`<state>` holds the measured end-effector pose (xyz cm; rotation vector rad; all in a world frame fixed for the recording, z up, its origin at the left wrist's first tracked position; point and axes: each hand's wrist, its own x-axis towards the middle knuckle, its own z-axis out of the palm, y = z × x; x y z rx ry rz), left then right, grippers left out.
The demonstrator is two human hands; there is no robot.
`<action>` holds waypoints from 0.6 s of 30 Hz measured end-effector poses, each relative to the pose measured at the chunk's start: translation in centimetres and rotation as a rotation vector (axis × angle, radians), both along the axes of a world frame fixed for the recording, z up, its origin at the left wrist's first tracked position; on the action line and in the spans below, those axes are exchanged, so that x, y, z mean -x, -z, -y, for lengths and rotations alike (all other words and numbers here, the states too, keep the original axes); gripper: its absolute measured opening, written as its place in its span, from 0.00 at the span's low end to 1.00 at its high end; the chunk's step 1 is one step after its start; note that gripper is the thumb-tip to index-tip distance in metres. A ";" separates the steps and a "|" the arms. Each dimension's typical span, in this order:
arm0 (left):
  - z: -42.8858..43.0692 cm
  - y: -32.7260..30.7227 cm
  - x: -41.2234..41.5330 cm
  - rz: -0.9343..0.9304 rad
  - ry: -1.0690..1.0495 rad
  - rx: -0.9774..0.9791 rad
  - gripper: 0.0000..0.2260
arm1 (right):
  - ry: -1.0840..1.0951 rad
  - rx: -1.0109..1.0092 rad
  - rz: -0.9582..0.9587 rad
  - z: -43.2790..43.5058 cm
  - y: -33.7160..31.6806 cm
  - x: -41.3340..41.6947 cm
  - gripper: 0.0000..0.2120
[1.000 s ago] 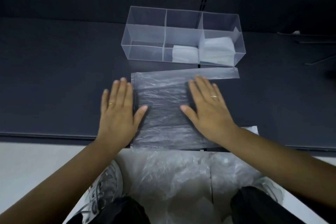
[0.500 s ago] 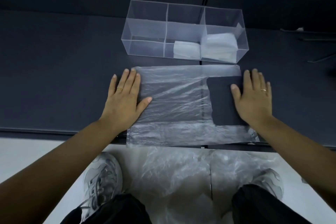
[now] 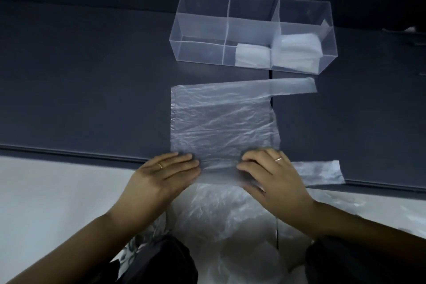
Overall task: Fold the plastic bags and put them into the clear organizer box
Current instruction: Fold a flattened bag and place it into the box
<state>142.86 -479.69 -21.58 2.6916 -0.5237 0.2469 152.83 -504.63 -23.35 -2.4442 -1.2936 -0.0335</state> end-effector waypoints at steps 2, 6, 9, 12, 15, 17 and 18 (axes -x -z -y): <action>-0.2 -1.2 -0.2 -0.064 -0.095 0.128 0.18 | 0.010 -0.043 0.009 1.2 0.0 0.1 0.11; -1.5 -3.4 -0.6 -0.281 -0.388 0.434 0.09 | 0.117 -0.063 -0.044 4.1 -1.6 -1.1 0.12; -2.8 -4.4 -1.3 -0.430 -0.489 0.552 0.06 | 0.189 0.019 -0.160 6.2 -3.7 -2.7 0.14; -4.2 -5.2 -2.3 -0.542 -0.496 0.645 0.06 | 0.293 0.058 -0.371 7.8 -6.2 -4.1 0.06; -5.4 -5.8 -3.8 -0.537 -0.533 0.785 0.06 | 0.394 -0.056 -0.624 8.6 -8.0 -6.4 0.07; -6.0 -5.5 -5.3 -0.498 -0.596 0.857 0.08 | 0.436 -0.175 -0.716 8.4 -8.0 -8.5 0.08; -6.2 -5.2 -6.3 -0.483 -0.623 0.880 0.08 | 0.472 -0.233 -0.744 8.1 -7.6 -9.5 0.09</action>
